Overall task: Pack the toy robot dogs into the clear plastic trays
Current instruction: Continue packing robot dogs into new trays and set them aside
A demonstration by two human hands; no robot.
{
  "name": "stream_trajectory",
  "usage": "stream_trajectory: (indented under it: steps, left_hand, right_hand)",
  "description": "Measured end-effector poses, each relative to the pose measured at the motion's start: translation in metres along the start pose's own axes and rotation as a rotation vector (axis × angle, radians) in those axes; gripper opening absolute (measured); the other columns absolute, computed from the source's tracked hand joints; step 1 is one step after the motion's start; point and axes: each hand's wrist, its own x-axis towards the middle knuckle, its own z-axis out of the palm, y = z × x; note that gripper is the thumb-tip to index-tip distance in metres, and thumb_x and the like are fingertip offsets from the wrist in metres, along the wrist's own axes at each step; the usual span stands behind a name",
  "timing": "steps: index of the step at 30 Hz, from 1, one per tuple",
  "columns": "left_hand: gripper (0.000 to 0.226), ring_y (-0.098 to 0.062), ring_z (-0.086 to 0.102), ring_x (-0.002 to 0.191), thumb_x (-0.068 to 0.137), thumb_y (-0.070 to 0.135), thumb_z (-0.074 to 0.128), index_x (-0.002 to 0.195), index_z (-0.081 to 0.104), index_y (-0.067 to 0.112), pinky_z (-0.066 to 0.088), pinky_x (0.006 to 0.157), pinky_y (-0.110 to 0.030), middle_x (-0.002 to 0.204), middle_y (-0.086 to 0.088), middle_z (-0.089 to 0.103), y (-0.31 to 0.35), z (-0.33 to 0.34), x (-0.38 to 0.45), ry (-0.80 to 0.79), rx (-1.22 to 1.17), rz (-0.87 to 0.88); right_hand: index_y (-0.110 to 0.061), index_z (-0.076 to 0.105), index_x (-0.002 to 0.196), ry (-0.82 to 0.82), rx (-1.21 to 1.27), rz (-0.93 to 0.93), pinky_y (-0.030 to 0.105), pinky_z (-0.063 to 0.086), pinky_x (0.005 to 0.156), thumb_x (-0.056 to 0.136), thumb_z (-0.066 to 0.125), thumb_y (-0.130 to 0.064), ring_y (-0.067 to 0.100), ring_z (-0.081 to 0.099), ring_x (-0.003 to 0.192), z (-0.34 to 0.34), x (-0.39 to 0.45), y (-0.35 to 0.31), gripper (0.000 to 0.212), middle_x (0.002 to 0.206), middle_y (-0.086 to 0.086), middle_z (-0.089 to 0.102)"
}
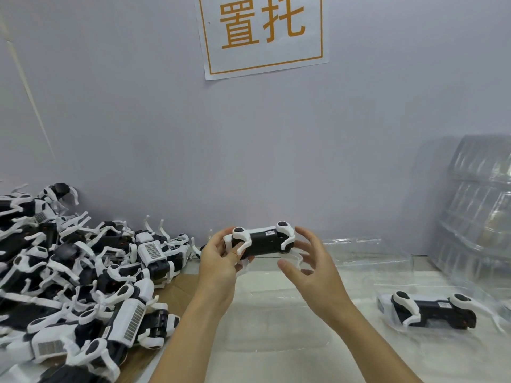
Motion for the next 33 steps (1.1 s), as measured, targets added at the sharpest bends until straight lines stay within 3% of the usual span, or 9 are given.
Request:
stream_trajectory:
  steps: [3, 9, 12, 15, 18, 21, 24, 29, 33]
  left_hand:
    - [0.029, -0.019, 0.067, 0.096, 0.094, -0.003, 0.061, 0.11, 0.062, 0.021, 0.057, 0.083, -0.037, 0.106, -0.006, 0.068, 0.002, -0.005, -0.001, 0.007, 0.192, 0.103]
    - [0.043, 0.006, 0.059, 0.071, 0.088, -0.014, 0.057, 0.106, 0.059, 0.025, 0.046, 0.065, -0.011, 0.089, 0.006, 0.064, 0.013, 0.01, -0.013, -0.193, 0.457, 0.283]
    - [0.045, 0.003, 0.063, 0.081, 0.084, -0.017, 0.058, 0.106, 0.06, 0.022, 0.048, 0.071, -0.012, 0.098, 0.002, 0.063, 0.017, 0.02, -0.019, -0.295, 0.519, 0.358]
    - [0.045, -0.003, 0.065, 0.089, 0.081, -0.013, 0.066, 0.109, 0.065, 0.022, 0.05, 0.077, -0.016, 0.096, 0.008, 0.066, 0.02, 0.024, -0.021, -0.359, 0.519, 0.377]
    - [0.051, 0.0, 0.063, 0.105, 0.083, 0.0, 0.074, 0.124, 0.062, 0.028, 0.051, 0.088, -0.016, 0.106, 0.019, 0.068, 0.017, 0.017, -0.019, -0.403, 0.463, 0.333]
    - [0.043, 0.006, 0.053, 0.122, 0.093, 0.012, 0.068, 0.128, 0.057, 0.034, 0.046, 0.093, -0.009, 0.125, 0.018, 0.063, 0.009, -0.002, -0.01, -0.286, 0.495, 0.291]
    - [0.027, -0.009, 0.057, 0.12, 0.098, 0.008, 0.057, 0.117, 0.06, 0.027, 0.043, 0.089, -0.012, 0.121, 0.007, 0.065, -0.015, -0.022, 0.002, -0.035, 0.57, 0.195]
    - [0.031, -0.021, 0.053, 0.125, 0.101, 0.015, 0.053, 0.131, 0.06, 0.012, 0.04, 0.109, -0.037, 0.133, -0.001, 0.059, -0.054, -0.036, 0.007, 0.007, 0.545, -0.211]
    - [0.024, -0.019, 0.059, 0.104, 0.1, 0.014, 0.055, 0.122, 0.065, 0.01, 0.043, 0.091, -0.031, 0.118, -0.004, 0.065, -0.056, -0.034, 0.01, -0.007, 0.462, -0.257]
  right_hand:
    - [-0.044, 0.035, 0.144, 0.052, -0.122, -0.053, 0.021, 0.042, 0.096, 0.085, 0.076, -0.03, -0.005, 0.046, 0.122, 0.002, 0.0, 0.0, 0.073, 0.136, -0.027, 0.045]
    - [-0.042, 0.039, 0.143, -0.018, -0.288, -0.161, 0.018, 0.038, 0.101, 0.084, 0.076, -0.033, -0.012, 0.043, 0.121, 0.003, 0.0, 0.003, 0.07, 0.134, -0.033, 0.042]
    - [-0.036, 0.048, 0.138, -0.014, -0.328, -0.19, 0.03, 0.046, 0.099, 0.087, 0.071, -0.021, -0.001, 0.05, 0.118, 0.004, 0.0, 0.006, 0.058, 0.126, -0.025, 0.052]
    - [-0.04, 0.057, 0.126, 0.076, -0.362, -0.237, 0.014, 0.045, 0.086, 0.085, 0.067, -0.004, -0.004, 0.053, 0.107, 0.001, 0.003, 0.006, 0.056, 0.113, -0.023, 0.058]
    - [-0.038, 0.062, 0.12, 0.156, -0.349, -0.224, 0.011, 0.044, 0.079, 0.082, 0.067, -0.001, -0.004, 0.055, 0.101, -0.003, 0.005, 0.007, 0.053, 0.107, -0.022, 0.062]
    - [-0.035, 0.062, 0.122, 0.205, -0.345, -0.172, 0.027, 0.049, 0.084, 0.084, 0.071, -0.007, -0.001, 0.057, 0.099, -0.005, 0.005, 0.009, 0.048, 0.109, -0.017, 0.063]
    - [-0.037, 0.06, 0.123, 0.144, -0.361, -0.077, 0.034, 0.05, 0.089, 0.084, 0.075, -0.015, 0.004, 0.059, 0.101, -0.007, 0.005, 0.011, 0.047, 0.111, -0.016, 0.064]
    - [-0.04, 0.061, 0.114, 0.012, -0.445, 0.001, 0.037, 0.051, 0.086, 0.083, 0.074, -0.018, 0.009, 0.061, 0.095, -0.001, 0.001, 0.01, 0.04, 0.1, -0.019, 0.065]
    - [-0.04, 0.061, 0.118, -0.053, -0.571, -0.003, 0.03, 0.047, 0.086, 0.085, 0.071, -0.021, 0.007, 0.055, 0.1, 0.001, 0.001, 0.009, 0.039, 0.105, -0.02, 0.062]
